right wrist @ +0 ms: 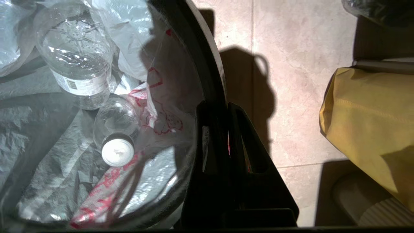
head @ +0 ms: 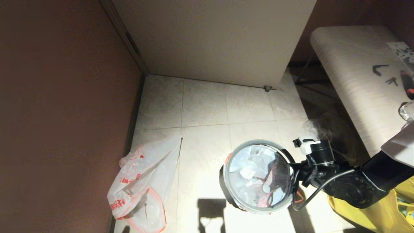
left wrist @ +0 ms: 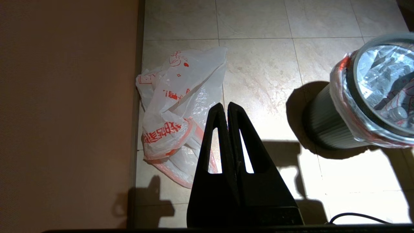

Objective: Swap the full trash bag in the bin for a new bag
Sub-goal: Place the trash can ring on the floor

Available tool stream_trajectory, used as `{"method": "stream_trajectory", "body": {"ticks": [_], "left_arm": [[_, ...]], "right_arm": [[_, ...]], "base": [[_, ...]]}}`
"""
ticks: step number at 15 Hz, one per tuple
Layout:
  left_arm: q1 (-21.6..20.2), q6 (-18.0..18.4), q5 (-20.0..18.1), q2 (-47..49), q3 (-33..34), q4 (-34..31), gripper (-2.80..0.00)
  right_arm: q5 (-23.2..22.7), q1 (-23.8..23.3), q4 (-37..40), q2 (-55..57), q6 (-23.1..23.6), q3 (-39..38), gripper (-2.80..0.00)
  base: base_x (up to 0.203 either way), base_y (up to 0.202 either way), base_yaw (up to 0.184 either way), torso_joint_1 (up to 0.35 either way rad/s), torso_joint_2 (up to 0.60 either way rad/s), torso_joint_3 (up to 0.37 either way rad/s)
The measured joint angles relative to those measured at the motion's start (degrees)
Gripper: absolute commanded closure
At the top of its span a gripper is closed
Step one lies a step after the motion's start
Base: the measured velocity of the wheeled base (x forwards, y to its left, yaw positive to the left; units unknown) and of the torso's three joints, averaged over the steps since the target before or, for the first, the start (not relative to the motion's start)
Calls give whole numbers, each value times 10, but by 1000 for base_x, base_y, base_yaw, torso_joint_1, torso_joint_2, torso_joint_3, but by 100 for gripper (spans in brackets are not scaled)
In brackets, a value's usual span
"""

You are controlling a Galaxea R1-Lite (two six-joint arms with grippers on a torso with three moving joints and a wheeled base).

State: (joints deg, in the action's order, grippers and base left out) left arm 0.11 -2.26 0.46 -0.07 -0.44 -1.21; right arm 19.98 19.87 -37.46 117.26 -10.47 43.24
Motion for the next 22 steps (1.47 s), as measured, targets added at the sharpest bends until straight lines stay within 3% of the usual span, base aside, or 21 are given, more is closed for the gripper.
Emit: {"method": "stream_trajectory", "body": {"ticks": [8,12,15,22], "left_arm": [[0,0,0,0,0,0,0],[0,0,0,0,0,0,0],[0,0,0,0,0,0,0],[0,0,0,0,0,0,0]], "right_arm": [[-6,12,40,-75,-2,-27,0],[-26,9,110,-130,-4,-26,0],[-37,-21,129,-163,-4,-23,0],[-114,-134,162,-206,4,-28,0]], "base": [[0,0,0,0,0,0],[0,0,0,0,0,0],[0,0,0,0,0,0],[0,0,0,0,0,0]]}}
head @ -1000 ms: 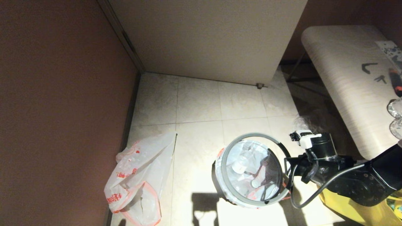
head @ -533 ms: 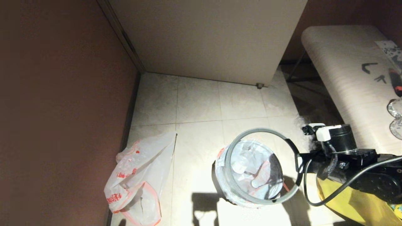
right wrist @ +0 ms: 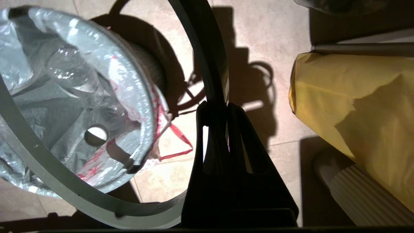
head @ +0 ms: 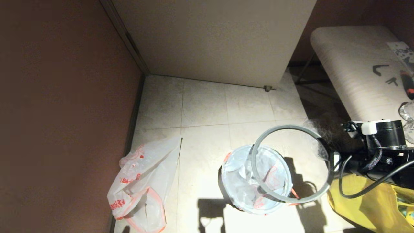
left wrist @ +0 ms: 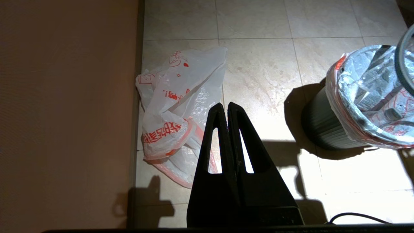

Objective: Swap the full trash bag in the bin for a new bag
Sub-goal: Place the trash can ring on the floor

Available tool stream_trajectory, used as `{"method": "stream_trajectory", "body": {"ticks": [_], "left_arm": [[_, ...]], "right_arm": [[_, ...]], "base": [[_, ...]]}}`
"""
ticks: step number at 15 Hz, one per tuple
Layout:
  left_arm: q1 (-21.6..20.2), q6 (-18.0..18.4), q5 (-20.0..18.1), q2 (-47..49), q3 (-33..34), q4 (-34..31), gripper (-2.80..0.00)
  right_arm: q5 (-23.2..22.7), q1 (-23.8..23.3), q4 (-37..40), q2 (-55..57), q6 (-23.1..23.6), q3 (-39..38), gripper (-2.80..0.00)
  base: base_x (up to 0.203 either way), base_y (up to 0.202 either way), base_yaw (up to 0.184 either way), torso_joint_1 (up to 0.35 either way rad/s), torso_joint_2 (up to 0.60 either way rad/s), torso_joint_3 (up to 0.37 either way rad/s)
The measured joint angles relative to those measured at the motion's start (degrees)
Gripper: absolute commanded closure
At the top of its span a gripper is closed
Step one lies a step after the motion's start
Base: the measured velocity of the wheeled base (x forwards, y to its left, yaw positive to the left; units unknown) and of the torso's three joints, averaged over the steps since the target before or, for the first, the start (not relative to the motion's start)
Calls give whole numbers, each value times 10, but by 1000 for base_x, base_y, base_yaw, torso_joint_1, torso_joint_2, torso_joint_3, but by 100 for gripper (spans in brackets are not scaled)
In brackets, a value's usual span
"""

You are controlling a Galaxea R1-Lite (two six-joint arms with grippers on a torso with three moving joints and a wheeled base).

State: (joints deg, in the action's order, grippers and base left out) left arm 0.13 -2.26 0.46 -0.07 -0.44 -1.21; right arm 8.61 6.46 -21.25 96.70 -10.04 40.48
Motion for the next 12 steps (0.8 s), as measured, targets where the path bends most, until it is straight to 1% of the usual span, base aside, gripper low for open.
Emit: {"method": "stream_trajectory", "body": {"ticks": [4,7,9,12], "left_arm": [[0,0,0,0,0,0,0],[0,0,0,0,0,0,0],[0,0,0,0,0,0,0],[0,0,0,0,0,0,0]], "right_arm": [[-61,-94,9,-6,28,-4,0],[-111,-176,10,0,74,-5,0],[-130,-216,10,6,102,-10,0],[-156,-258,10,11,144,-28,0]], "base": [[0,0,0,0,0,0],[0,0,0,0,0,0],[0,0,0,0,0,0],[0,0,0,0,0,0]]}}
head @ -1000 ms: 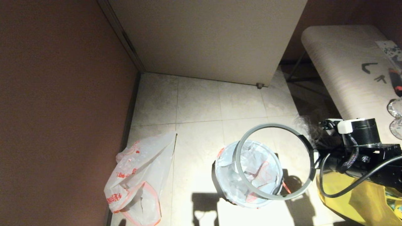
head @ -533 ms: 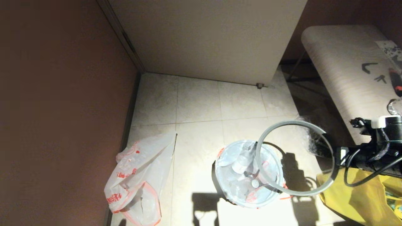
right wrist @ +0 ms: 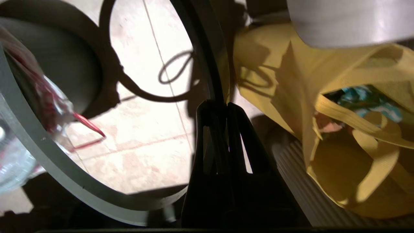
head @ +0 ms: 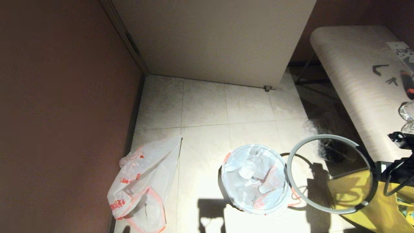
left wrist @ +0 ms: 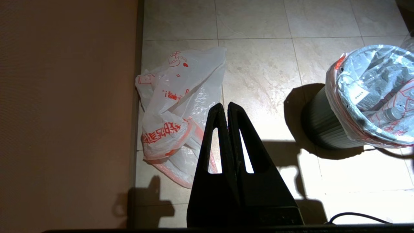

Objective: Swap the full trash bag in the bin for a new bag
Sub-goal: Place the trash can ring on the floor

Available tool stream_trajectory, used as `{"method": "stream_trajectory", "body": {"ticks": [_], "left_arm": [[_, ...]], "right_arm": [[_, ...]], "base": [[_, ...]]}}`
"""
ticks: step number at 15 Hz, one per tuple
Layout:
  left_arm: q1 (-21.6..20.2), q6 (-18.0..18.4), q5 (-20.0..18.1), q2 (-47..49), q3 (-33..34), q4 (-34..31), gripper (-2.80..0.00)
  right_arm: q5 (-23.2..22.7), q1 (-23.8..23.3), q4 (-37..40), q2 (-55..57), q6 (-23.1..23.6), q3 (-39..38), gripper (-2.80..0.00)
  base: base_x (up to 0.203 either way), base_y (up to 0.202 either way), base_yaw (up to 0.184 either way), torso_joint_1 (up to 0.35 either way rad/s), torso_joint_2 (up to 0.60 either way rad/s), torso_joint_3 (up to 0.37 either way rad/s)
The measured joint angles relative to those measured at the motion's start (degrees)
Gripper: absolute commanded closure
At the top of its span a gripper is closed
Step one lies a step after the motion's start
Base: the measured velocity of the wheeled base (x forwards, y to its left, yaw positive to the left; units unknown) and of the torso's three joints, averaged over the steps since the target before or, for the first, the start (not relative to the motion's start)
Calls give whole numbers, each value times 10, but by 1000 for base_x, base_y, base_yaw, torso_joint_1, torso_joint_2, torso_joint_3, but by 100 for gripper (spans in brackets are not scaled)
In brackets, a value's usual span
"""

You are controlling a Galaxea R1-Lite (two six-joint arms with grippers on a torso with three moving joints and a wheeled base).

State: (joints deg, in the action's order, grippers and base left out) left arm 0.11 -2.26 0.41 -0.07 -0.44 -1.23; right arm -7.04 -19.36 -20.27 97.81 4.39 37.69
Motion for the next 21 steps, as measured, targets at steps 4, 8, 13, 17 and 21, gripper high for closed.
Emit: {"method": "stream_trajectory", "body": {"ticks": [4,8,13,17,21], "left_arm": [[0,0,1,0,0,0,0],[0,0,0,0,0,0,0],[0,0,0,0,0,0,0],[0,0,1,0,0,0,0],[0,0,0,0,0,0,0]], "right_arm": [[-35,-57,-1,10,58,-16,0],[-35,-69,-6,36,81,-28,0],[0,-55,-93,133,96,-30,0],[40,-5,-211,239,101,-54,0],[52,26,-320,358,101,-56,0]], "base": [[0,0,0,0,0,0],[0,0,0,0,0,0],[0,0,0,0,0,0],[0,0,0,0,0,0],[0,0,0,0,0,0]]}}
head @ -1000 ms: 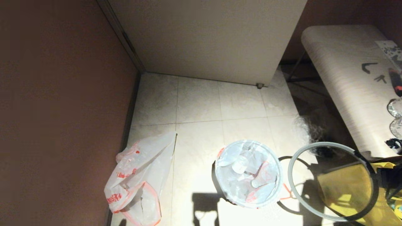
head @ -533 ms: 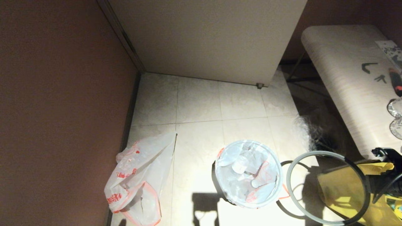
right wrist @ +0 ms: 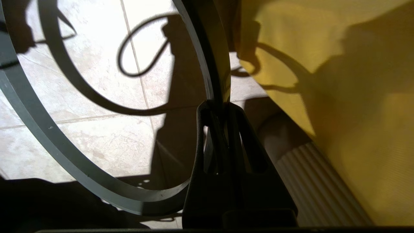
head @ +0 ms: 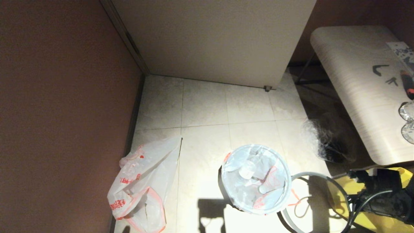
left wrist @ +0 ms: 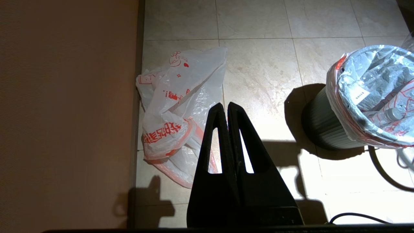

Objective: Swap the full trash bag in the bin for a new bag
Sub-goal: Place the trash can ring on the floor

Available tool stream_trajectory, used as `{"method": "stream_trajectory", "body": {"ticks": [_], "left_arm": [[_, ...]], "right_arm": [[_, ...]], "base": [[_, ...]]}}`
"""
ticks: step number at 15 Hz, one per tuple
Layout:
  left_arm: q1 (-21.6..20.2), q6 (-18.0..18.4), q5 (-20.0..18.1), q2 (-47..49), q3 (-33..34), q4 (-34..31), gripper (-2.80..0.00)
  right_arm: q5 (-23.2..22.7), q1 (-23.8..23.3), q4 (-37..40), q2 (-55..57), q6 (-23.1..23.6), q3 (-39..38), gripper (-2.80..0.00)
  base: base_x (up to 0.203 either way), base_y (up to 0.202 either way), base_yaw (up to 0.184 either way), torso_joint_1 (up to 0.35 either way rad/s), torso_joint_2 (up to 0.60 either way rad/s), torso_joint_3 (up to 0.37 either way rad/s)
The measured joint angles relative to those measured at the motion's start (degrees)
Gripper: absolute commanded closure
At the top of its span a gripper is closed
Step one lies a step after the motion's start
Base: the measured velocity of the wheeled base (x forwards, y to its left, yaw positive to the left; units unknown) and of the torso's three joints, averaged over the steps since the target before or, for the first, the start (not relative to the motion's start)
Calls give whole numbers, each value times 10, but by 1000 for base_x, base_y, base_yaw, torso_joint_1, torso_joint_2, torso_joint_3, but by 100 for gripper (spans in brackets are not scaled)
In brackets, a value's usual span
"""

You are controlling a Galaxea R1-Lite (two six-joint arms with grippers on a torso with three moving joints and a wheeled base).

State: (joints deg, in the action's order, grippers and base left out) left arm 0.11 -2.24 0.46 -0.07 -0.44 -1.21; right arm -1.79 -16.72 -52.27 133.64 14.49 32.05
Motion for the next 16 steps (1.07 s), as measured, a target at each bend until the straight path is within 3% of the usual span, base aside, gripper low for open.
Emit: {"method": "stream_trajectory", "body": {"ticks": [3,10,16], "left_arm": [[0,0,0,0,0,0,0],[0,0,0,0,0,0,0],[0,0,0,0,0,0,0]], "right_arm": [[-3,29,-21,53,3,29,0],[1,99,87,73,1,115,0],[21,109,229,114,3,283,0]], "base": [[0,0,0,0,0,0],[0,0,0,0,0,0],[0,0,0,0,0,0]]}}
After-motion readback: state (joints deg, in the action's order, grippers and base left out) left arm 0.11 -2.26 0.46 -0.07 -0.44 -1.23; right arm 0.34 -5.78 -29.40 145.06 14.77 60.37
